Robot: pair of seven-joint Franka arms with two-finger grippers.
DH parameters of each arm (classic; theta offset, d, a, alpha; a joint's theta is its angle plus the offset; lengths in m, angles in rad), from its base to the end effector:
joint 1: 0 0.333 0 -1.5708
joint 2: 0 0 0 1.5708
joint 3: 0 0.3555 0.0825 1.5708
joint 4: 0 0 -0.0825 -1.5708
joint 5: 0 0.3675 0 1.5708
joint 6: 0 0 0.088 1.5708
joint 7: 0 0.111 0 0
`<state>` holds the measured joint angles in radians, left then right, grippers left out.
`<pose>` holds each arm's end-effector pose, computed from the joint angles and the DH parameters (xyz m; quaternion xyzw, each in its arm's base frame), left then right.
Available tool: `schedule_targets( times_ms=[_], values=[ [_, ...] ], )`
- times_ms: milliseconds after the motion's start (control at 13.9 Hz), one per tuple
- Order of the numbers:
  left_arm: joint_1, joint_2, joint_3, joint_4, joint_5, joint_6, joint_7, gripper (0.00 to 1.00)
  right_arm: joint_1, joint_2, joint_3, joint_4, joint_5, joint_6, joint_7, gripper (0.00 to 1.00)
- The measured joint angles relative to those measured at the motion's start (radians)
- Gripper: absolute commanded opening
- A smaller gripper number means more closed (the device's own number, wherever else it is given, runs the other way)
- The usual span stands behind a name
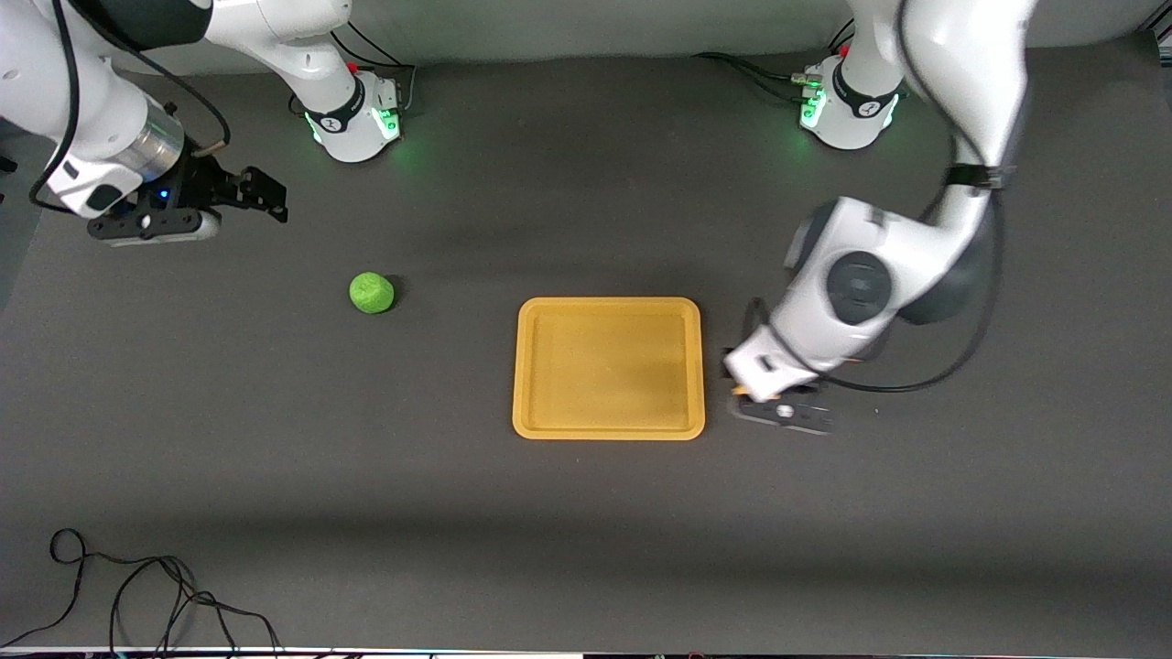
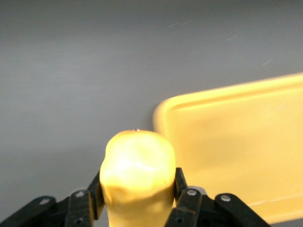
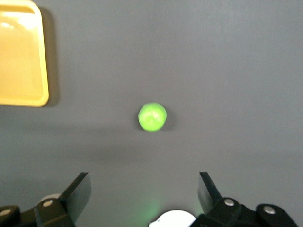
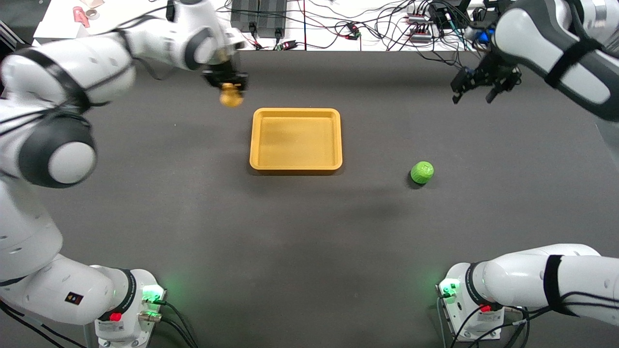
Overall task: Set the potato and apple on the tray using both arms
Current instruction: 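Carry the potato with the left gripper over the yellow tray, then lower the potato onto the tray while the right gripper reaches the apple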
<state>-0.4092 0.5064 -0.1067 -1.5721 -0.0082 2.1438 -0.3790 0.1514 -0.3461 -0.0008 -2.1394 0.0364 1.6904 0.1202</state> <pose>0.6154 -0.3351 0.3939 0.9973 -0.0587 0.0180 0.0409 0.4046 0.0650 0.5754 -0.9984 -0.0121 0.0534 0.0110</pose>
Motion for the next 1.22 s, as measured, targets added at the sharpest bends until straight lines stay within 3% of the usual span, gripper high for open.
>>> schedule_targets(
  times_ms=[144, 431, 719, 934, 1222],
  values=[
    [-0.063, 0.095, 0.001, 0.079, 0.0, 0.004, -0.127, 0.0, 0.011, -0.071, 0.001, -0.072, 0.0, 0.001, 0.0, 1.0],
    [-0.076, 0.219, 0.004, 0.086, 0.001, 0.083, -0.191, 0.0, 0.051, -0.11, 0.001, -0.131, 0.0, 0.038, 0.002, 1.0],
    [-0.099, 0.245, 0.003, 0.069, 0.002, 0.095, -0.268, 0.0, 0.051, -0.103, -0.002, -0.281, 0.0, 0.242, 0.002, 1.0],
    [-0.125, 0.246, 0.003, 0.059, 0.002, 0.095, -0.295, 0.01, 0.051, -0.058, -0.003, -0.407, 0.0, 0.452, 0.002, 1.0],
    [-0.131, 0.245, 0.005, 0.03, 0.008, 0.095, -0.299, 0.05, 0.051, 0.094, -0.004, -0.491, 0.0, 0.702, 0.015, 1.0]
  ],
)
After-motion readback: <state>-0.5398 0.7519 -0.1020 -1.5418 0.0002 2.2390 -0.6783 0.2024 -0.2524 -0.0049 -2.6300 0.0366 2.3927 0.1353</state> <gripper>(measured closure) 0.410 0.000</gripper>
